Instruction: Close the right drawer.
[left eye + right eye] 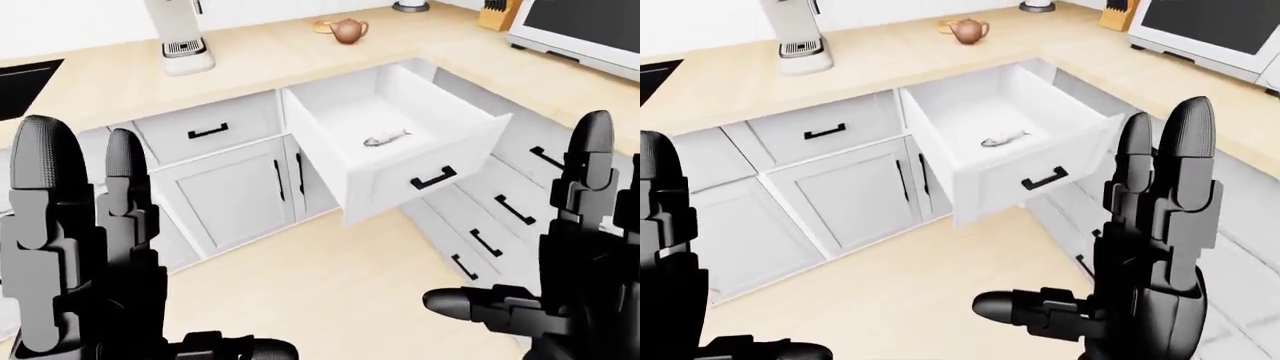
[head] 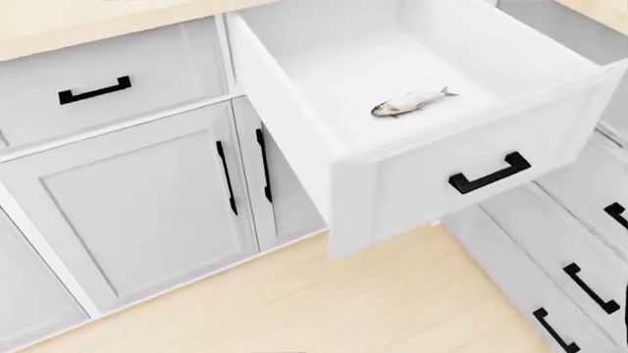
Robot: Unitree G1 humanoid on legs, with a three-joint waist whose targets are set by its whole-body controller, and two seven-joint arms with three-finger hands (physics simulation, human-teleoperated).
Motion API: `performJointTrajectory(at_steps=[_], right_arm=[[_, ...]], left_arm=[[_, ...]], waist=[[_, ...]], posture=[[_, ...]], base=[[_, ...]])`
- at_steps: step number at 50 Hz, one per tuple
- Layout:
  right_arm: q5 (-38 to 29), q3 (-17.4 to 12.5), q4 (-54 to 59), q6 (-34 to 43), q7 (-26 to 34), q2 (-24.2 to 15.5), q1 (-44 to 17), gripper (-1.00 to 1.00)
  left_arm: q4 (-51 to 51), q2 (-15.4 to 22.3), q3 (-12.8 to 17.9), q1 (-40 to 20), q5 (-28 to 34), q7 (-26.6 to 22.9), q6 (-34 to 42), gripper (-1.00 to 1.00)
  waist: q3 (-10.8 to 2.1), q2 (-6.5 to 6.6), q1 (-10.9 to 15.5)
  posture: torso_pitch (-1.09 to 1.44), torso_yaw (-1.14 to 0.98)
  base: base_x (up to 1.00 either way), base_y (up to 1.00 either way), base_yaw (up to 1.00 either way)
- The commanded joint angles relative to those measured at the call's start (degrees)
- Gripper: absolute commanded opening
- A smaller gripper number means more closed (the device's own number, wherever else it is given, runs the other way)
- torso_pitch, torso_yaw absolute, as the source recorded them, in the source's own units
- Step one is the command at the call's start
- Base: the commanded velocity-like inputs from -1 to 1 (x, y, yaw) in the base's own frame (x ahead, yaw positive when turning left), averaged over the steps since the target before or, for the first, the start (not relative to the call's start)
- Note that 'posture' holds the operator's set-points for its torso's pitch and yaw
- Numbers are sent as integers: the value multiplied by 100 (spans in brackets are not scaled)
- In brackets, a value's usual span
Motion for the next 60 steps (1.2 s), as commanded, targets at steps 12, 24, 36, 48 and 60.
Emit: performJointTrajectory(at_steps=[12,24,36,48,60], right_arm=[[-6,24,-169,-185,0,6,-19,100],[-18,21,-123,-201,-13,5,-30,100],[-24,29,-120,-223,-14,2,-17,100],[-27,40,-119,-269,0,6,15,100],[-16,37,-106,-277,10,3,7,100]], left_arm=[[-171,-8,-7,20,2,-10,-166,100],[-171,-22,-41,31,14,-28,-168,100],[-171,-13,-38,46,6,-41,-194,100],[-171,-13,-41,67,-2,-56,-216,100],[-171,-37,-102,96,51,-70,-242,100]], waist=[[-85,307,87],[-76,-222,-19],[-8,388,103],[-82,-237,-19],[-62,507,53]], posture=[[0,0],[0,0],[0,0],[0,0],[0,0]], base=[[0,0,-17],[0,0,-17],[0,0,-16],[0,0,-17],[0,0,-17]])
